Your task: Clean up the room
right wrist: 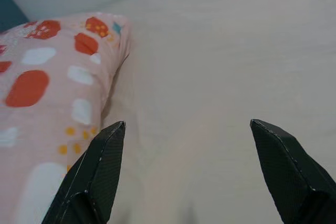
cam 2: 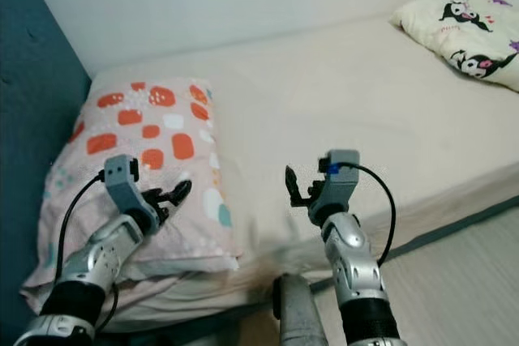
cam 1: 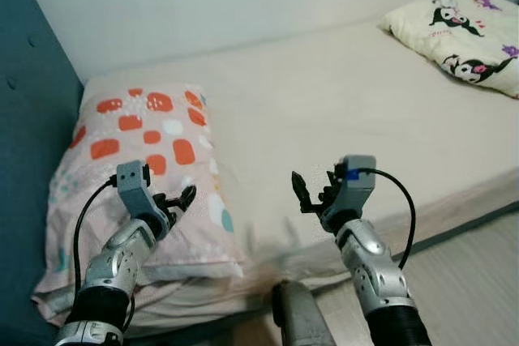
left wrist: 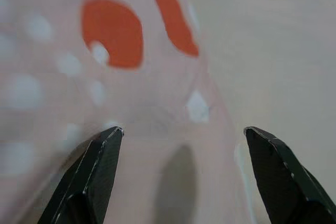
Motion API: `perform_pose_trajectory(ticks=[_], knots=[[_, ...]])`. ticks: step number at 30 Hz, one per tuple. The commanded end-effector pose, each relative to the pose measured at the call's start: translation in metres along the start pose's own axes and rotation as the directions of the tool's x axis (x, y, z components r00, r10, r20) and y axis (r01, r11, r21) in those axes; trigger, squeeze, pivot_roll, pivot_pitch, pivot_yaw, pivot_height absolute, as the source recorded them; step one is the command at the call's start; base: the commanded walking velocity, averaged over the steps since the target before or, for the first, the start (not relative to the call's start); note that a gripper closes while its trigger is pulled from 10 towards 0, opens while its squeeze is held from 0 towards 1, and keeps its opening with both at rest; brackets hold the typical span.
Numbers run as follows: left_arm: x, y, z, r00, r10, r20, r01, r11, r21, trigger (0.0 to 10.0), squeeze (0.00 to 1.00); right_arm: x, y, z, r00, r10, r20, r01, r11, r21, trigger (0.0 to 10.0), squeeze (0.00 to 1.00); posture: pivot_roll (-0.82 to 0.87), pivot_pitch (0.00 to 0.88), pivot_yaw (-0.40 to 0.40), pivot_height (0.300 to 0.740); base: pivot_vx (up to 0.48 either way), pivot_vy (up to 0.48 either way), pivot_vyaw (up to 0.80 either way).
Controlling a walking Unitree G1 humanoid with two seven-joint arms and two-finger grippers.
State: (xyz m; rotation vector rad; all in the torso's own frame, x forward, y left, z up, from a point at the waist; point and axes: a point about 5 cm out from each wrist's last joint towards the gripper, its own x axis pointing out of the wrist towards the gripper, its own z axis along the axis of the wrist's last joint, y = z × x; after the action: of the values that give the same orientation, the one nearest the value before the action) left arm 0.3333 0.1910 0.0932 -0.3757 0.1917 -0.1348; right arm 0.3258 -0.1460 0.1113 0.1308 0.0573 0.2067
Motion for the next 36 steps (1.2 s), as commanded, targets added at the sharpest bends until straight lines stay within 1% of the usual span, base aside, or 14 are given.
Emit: perform_pose_trajectory(ticks=[1, 11, 14, 17, 18, 21, 27, 28, 29, 31, 32, 33, 34, 36], knots=[[-0.005, 0.003, -0.012, 1.0, -0.004, -0.004, 0.004, 1.0, 0.006, 10.0, 0.0, 0.0, 0.003, -0.006, 1.0, 0.015, -0.011, -0.015, 1.0, -0.013, 10.0, 0.0, -0.2, 0.088, 0.02, 0.648, 0.0, 0.0, 0.0], [-0.01, -0.006, -0.028, 0.999, -0.034, 0.004, 0.034, 0.999, -0.001, 10.0, 0.0, 0.0, 0.004, -0.009, 1.0, 0.02, -0.01, -0.02, 1.0, -0.007, 10.0, 0.0, -0.2, 0.092, 0.023, 0.677, 0.0, 0.0, 0.0], [-0.01, -0.01, -0.034, 0.998, -0.054, -0.016, 0.054, 0.998, -0.008, 10.0, 0.0, 0.001, 0.003, -0.01, 1.0, 0.021, -0.01, -0.021, 1.0, -0.006, 10.0, 0.0, -0.2, 0.091, 0.024, 0.687, 0.0, 0.0, 0.0], [-0.013, -0.01, -0.045, 0.995, -0.075, -0.061, 0.077, 0.997, 0.031, 10.0, 0.0, 0.001, 0.003, -0.012, 1.0, 0.022, -0.015, -0.022, 1.0, -0.006, 10.0, 0.0, -0.2, 0.089, 0.026, 0.697, 0.0, 0.0, 0.0], [-0.017, -0.005, -0.057, 0.992, -0.072, -0.108, 0.081, 0.994, 0.078, 10.0, 0.0, 0.001, 0.002, -0.016, 1.0, 0.02, -0.024, -0.02, 1.0, -0.008, 10.0, 0.0, -0.2, 0.087, 0.027, 0.707, 0.0, 0.0, 0.0], [-0.02, -0.002, -0.063, 0.989, -0.069, -0.13, 0.082, 0.992, 0.099, 10.0, 0.0, 0.001, 0.002, -0.018, 0.999, 0.018, -0.03, -0.018, 1.0, -0.009, 10.0, 0.0, -0.2, 0.087, 0.027, 0.717, 0.0, 0.0, 0.0], [-0.039, 0.018, -0.092, 0.975, -0.014, -0.223, 0.044, 0.991, 0.127, 10.0, 0.0, -0.004, -0.005, -0.033, 0.997, -0.009, -0.08, 0.008, 1.0, -0.014, 10.0, 0.0, -0.2, 0.086, 0.029, 0.731, 0.0, 0.0, 0.0], [-0.049, 0.026, -0.105, 0.961, 0.01, -0.277, 0.036, 0.986, 0.161, 10.0, 0.0, -0.008, -0.011, -0.044, 0.991, -0.035, -0.126, 0.03, 0.999, -0.04, 10.0, 0.0, -0.2, 0.085, 0.029, 0.736, 0.0, 0.0, 0.0], [-0.049, 0.026, -0.105, 0.961, 0.01, -0.277, 0.036, 0.986, 0.161, 10.0, 0.0, -0.008, -0.011, -0.044, 0.991, -0.035, -0.126, 0.03, 0.999, -0.04, 10.0, 0.0, -0.2, 0.085, 0.029, 0.736, 0.0, 0.0, 0.0], [-0.061, 0.033, -0.118, 0.941, 0.036, -0.335, 0.034, 0.979, 0.202, 10.0, 0.0, -0.014, -0.019, -0.058, 0.98, -0.068, -0.185, 0.054, 0.995, -0.079, 10.0, 0.0, -0.19, 0.085, 0.028, 0.74, 0.0, 0.0, 0.0], [-0.069, 0.039, -0.128, 0.925, 0.068, -0.375, 0.013, 0.978, 0.209, 10.0, 0.0, -0.021, -0.029, -0.071, 0.963, -0.116, -0.244, 0.085, 0.988, -0.132, 10.0, 0.0, -0.19, 0.083, 0.025, 0.74, 0.0, 0.0, 0.0], [-0.069, 0.039, -0.128, 0.925, 0.068, -0.375, 0.013, 0.978, 0.209, 10.0, 0.0, -0.021, -0.029, -0.071, 0.963, -0.116, -0.244, 0.085, 0.988, -0.132, 10.0, 0.0, -0.19, 0.083, 0.025, 0.74, 0.0, 0.0, 0.0], [-0.075, 0.044, -0.135, 0.909, 0.096, -0.406, -0.008, 0.977, 0.211, 10.0, 0.0, -0.028, -0.037, -0.08, 0.946, -0.153, -0.285, 0.11, 0.981, -0.161, 10.0, 0.0, -0.19, 0.083, 0.024, 0.74, 0.0, 0.0, 0.0], [-0.075, 0.044, -0.135, 0.909, 0.096, -0.406, -0.008, 0.977, 0.211, 10.0, 0.0, -0.028, -0.037, -0.08, 0.946, -0.153, -0.285, 0.11, 0.981, -0.161, 10.0, 0.0, -0.19, 0.083, 0.024, 0.74, 0.0, 0.0, 0.0]])
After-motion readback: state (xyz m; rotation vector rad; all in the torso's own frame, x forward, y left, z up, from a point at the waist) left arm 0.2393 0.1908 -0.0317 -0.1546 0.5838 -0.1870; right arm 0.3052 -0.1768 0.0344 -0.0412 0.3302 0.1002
